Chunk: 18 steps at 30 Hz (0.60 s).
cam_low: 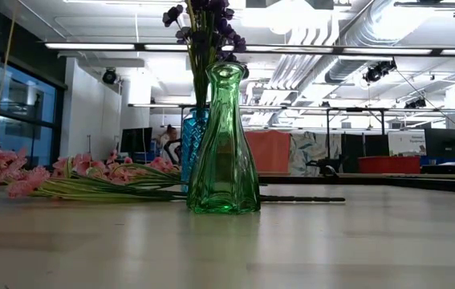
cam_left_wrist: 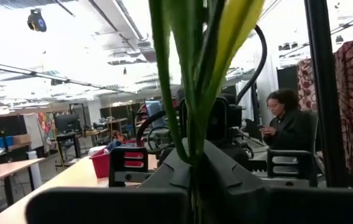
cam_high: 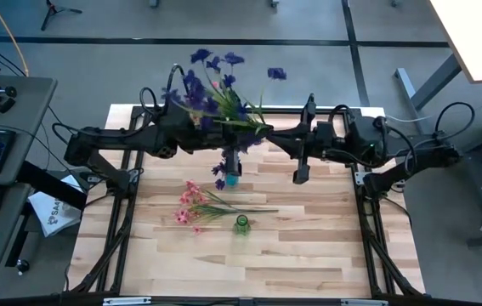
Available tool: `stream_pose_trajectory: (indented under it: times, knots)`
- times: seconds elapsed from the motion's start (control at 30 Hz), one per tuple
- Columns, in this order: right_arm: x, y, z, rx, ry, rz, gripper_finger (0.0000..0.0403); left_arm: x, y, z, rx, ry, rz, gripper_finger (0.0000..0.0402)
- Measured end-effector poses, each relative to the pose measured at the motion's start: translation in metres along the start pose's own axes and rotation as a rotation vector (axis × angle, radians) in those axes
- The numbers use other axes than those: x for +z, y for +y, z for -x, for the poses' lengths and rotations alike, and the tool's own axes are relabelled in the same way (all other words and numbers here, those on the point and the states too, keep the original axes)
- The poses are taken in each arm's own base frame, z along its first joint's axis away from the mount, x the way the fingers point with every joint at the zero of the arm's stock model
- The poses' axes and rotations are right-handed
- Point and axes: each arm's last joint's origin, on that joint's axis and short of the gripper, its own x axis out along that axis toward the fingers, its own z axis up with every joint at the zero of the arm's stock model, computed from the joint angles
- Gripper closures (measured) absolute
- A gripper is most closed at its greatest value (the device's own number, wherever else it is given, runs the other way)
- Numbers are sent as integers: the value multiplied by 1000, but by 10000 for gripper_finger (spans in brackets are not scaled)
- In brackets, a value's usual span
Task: Sort flowers into vase by color
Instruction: Put the violet flowers into the blue crystal vase
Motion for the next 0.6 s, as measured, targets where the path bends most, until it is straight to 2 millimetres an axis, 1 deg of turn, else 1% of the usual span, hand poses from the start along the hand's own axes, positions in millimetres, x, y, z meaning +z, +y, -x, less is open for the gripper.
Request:
stream_pose_trajectory:
  times: [0.1,0.17,0.27,0.37,0.43,0.53,0.6]
  knots:
    - [1,-1,1,-12,-2,-28,362,2,4,4,5,24,-15,400]
    - [4,-3,4,-29,-9,-35,325,5,7,10,12,73,-20,400]
    - [10,-8,10,-100,-18,-30,258,11,15,22,59,163,-49,401]
    - [15,-14,18,-186,-10,-3,189,24,22,42,127,246,-97,401]
    - [22,-18,27,-214,-25,23,150,39,26,60,162,280,-124,401]
    - [32,-24,40,-240,-56,19,108,59,30,89,218,324,-148,401]
    - [35,-27,46,-251,-52,16,90,64,31,109,251,339,-149,401]
